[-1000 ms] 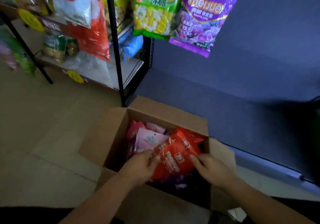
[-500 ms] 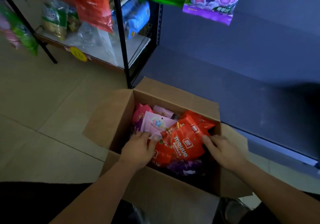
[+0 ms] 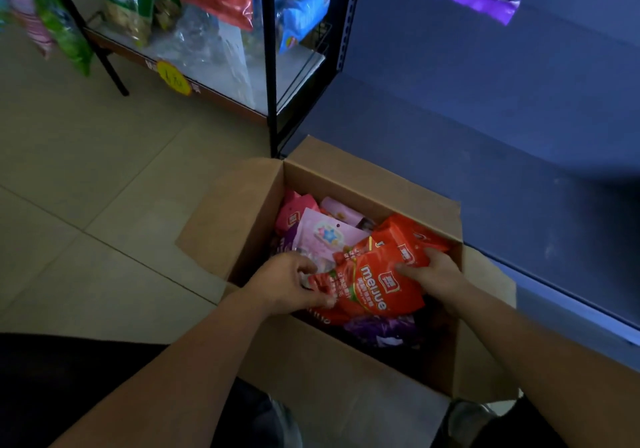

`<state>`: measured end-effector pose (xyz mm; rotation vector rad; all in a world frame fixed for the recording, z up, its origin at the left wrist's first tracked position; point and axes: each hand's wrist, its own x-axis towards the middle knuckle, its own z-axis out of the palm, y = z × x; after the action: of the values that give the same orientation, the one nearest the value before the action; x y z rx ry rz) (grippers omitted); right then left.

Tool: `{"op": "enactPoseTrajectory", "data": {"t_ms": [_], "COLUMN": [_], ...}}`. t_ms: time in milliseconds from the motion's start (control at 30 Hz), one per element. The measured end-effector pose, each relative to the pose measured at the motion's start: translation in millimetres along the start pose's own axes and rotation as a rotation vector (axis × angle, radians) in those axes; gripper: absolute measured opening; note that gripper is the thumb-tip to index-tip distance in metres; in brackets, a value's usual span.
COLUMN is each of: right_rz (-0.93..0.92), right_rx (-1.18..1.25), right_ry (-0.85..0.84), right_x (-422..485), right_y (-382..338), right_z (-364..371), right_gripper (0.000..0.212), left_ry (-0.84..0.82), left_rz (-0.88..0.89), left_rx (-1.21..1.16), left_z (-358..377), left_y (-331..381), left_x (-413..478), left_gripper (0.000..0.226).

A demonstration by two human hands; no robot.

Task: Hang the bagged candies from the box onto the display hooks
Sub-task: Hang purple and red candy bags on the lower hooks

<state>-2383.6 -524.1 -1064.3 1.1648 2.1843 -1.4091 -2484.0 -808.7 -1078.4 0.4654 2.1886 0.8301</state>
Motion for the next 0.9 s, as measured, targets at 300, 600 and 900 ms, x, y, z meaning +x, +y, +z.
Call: {"op": "enactPoseTrajectory", "data": {"t_ms": [300,600,900], "right_rz": [-0.099,-0.28,-0.509], "right_rx": [-0.044,-0.303,-0.035], "right_ry": [0.008,-0.179,-0.227], "right_x": [-14.4,-72.0,-143.3], "right_y": [-24.2,-118.7,-178.9], "right_z": [-4.7,-59.3,-123.0], "right_gripper": [0.029,0.008,0.004], "left_ry": [0.115,0.089,0.266], "left_rz": [0.243,0.379,0.521], "left_rx": [0.268,0.0,-0.203], "left_z": [-12.5,-72.4,-122.0], "left_y": [15.9,125.7,216.6], "left_x": [-4.1,-36.8,-82.0], "left_gripper": [0.013,0.006,0.013]}}
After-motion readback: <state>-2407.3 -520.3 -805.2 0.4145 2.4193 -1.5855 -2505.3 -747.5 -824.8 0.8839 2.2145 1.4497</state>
